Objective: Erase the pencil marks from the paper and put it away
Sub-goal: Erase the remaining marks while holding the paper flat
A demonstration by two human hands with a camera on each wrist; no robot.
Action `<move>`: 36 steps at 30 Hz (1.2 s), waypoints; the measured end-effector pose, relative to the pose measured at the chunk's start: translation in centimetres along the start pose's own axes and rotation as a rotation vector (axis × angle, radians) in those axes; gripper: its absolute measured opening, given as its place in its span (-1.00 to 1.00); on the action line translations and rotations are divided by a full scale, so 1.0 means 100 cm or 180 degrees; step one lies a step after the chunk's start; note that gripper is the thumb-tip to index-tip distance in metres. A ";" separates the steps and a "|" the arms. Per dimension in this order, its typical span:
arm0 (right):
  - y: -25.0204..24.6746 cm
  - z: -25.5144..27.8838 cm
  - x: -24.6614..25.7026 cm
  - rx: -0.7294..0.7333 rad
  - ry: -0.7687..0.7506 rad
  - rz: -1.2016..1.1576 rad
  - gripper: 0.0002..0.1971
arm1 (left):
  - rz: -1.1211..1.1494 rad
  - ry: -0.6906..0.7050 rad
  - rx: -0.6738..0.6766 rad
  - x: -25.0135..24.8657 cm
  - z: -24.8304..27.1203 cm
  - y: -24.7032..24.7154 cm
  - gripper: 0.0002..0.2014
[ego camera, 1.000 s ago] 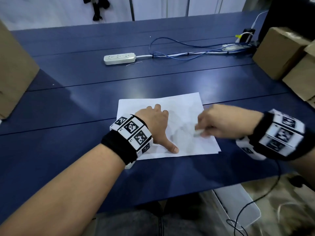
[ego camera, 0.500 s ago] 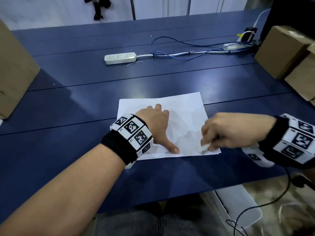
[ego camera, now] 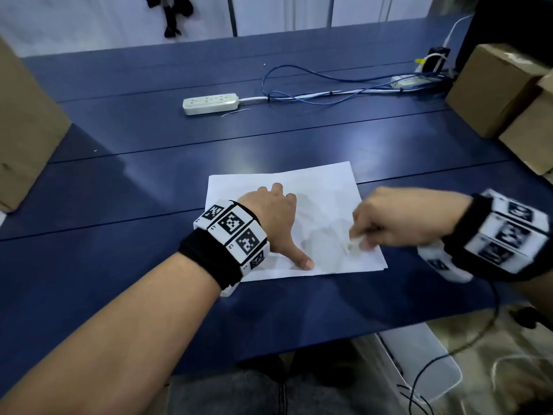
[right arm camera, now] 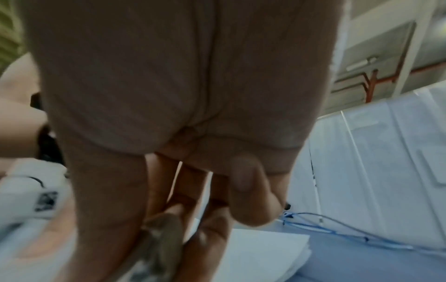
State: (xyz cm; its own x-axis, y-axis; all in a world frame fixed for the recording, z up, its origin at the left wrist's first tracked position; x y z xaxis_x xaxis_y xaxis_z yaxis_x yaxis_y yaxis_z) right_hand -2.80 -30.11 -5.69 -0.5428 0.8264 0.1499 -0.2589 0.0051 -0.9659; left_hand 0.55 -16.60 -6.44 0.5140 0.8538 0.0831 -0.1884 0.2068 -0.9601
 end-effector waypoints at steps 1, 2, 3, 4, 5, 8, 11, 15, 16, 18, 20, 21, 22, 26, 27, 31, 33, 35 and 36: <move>-0.008 -0.010 -0.016 -0.0170 0.0241 0.0200 -0.58 | 0.0001 0.0004 0.0011 -0.001 0.000 0.000 0.02; -0.016 -0.019 -0.031 -0.0287 0.0469 0.0416 -0.53 | 0.0004 -0.0002 0.0018 -0.001 0.001 0.000 0.01; -0.022 -0.024 -0.043 -0.0389 0.0624 0.0561 -0.53 | 0.0006 -0.0010 0.0019 -0.001 0.001 -0.001 0.02; -0.024 -0.026 -0.049 -0.0456 0.0677 0.0636 -0.58 | 0.0002 -0.0015 0.0024 -0.001 0.002 -0.001 0.02; -0.021 -0.025 -0.048 -0.0477 0.0583 0.0677 -0.65 | -0.0005 -0.0013 0.0024 -0.001 0.001 -0.001 0.02; -0.007 0.000 -0.007 -0.0196 -0.0084 0.0261 -0.83 | 0.0015 -0.0015 0.0028 0.000 0.000 0.001 0.03; 0.011 0.018 0.019 0.0326 -0.0403 -0.0146 -0.86 | 0.0012 -0.0006 0.0054 0.000 0.000 0.001 0.04; -0.017 -0.016 -0.031 -0.0314 0.0446 0.0365 -0.64 | 0.0017 -0.0013 0.0078 0.000 0.001 0.001 0.01; -0.023 -0.020 -0.041 -0.0427 0.0564 0.0469 -0.60 | 0.0020 -0.0016 0.0081 -0.001 0.002 0.000 0.01; -0.020 -0.016 -0.037 -0.0428 0.0440 0.0458 -0.69 | 0.0008 -0.0015 0.0066 -0.001 0.002 0.000 0.00; -0.011 0.000 -0.011 -0.0259 -0.0009 0.0257 -0.84 | 0.0009 -0.0006 0.0050 -0.001 0.002 0.000 0.02; -0.003 0.010 0.006 -0.0097 -0.0305 0.0119 -0.87 | 0.0011 -0.0005 0.0046 0.000 0.001 0.001 0.03; 0.004 0.018 0.017 0.0098 -0.0461 0.0032 -0.88 | 0.0010 0.0000 0.0046 0.000 0.001 0.001 0.04; -0.003 -0.001 -0.013 -0.0082 0.0155 0.0114 -0.76 | 0.0016 0.0002 0.0048 -0.001 0.000 0.002 0.01; -0.009 -0.009 -0.027 -0.0196 0.0342 0.0264 -0.66 | 0.0011 -0.0008 0.0039 -0.001 0.001 0.001 0.00; -0.013 -0.006 -0.026 -0.0312 0.0287 0.0538 -0.78 | -0.0024 -0.0020 0.0048 0.000 0.001 0.001 0.00; -0.001 0.009 0.000 -0.0024 -0.0193 0.0312 -0.88 | -0.0018 -0.0010 0.0049 0.000 0.000 0.001 0.01; 0.008 0.019 0.015 0.0326 -0.0372 0.0033 -0.87 | -0.0012 -0.0003 0.0042 0.000 0.000 0.002 0.01; 0.005 0.013 0.008 0.0257 -0.0217 -0.0045 -0.86 | -0.0009 -0.0004 0.0042 0.000 0.000 0.002 0.01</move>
State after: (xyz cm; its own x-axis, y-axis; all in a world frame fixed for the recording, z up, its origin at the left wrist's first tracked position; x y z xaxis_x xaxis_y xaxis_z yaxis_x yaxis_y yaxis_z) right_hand -4.43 -30.19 -5.77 -0.5909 0.7863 0.1802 -0.3290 -0.0310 -0.9438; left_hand 0.53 -16.59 -6.62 0.5133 0.8539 0.0860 -0.1979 0.2153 -0.9563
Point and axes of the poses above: each hand's wrist, its own z-axis away from the middle knuckle, its own y-axis out of the palm, x = y × z, the point moved 9 cm from there along -z, towards the middle knuckle, and after that the axes turned 9 degrees about -x, right-handed, at the moved point
